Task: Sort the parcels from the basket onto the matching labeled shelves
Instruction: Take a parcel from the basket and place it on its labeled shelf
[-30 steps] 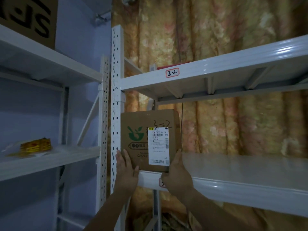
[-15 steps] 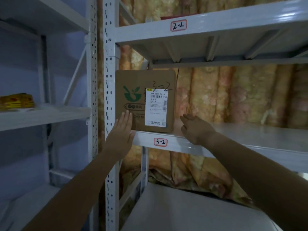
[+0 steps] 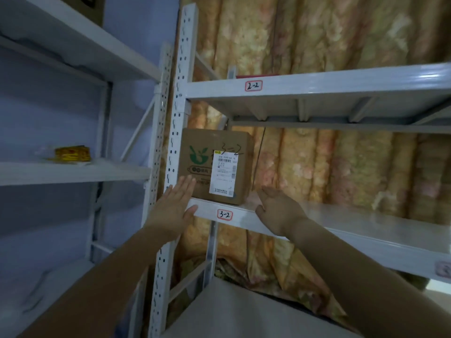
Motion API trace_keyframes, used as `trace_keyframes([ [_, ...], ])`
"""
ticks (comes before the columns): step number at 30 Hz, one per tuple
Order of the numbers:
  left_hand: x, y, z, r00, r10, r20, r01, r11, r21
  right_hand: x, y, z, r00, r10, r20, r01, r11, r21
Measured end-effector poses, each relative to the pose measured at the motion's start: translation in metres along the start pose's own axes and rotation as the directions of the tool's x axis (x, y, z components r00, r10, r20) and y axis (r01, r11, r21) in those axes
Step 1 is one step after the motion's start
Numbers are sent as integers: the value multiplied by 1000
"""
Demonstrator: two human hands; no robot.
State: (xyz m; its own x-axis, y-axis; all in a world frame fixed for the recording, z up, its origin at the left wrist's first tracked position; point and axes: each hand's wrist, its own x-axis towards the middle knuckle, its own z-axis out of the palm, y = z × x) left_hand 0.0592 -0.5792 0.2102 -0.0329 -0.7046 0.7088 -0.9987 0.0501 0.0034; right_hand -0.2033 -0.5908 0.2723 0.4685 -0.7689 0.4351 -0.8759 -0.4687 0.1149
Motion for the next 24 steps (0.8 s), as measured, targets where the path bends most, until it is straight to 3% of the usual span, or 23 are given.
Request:
trace_keyframes([
  [5, -86, 28, -43, 967, -163, 197, 155, 986, 54, -52, -11, 0, 990, -138, 36, 133, 984, 119],
  [9, -189, 28, -93, 874, -373, 313, 324, 925, 196, -95, -63, 21, 952, -304, 35, 292, 938, 188],
  [11, -245, 20, -126, 806, -486, 338, 400, 868, 293, -119, -104, 28, 930, -363, 63, 328, 893, 309],
  [15, -344, 5, -187, 678, -662, 320, 452, 719, 528, -166, -186, 37, 803, -571, 174, 436, 760, 483],
  [17, -383, 3, -209, 623, -708, 333, 504, 689, 520, -191, -225, 43, 749, -635, 191, 466, 709, 530],
  [24, -495, -13, -229, 535, -764, 360, 588, 643, 490, -253, -338, 80, 631, -724, 280, 493, 652, 576],
])
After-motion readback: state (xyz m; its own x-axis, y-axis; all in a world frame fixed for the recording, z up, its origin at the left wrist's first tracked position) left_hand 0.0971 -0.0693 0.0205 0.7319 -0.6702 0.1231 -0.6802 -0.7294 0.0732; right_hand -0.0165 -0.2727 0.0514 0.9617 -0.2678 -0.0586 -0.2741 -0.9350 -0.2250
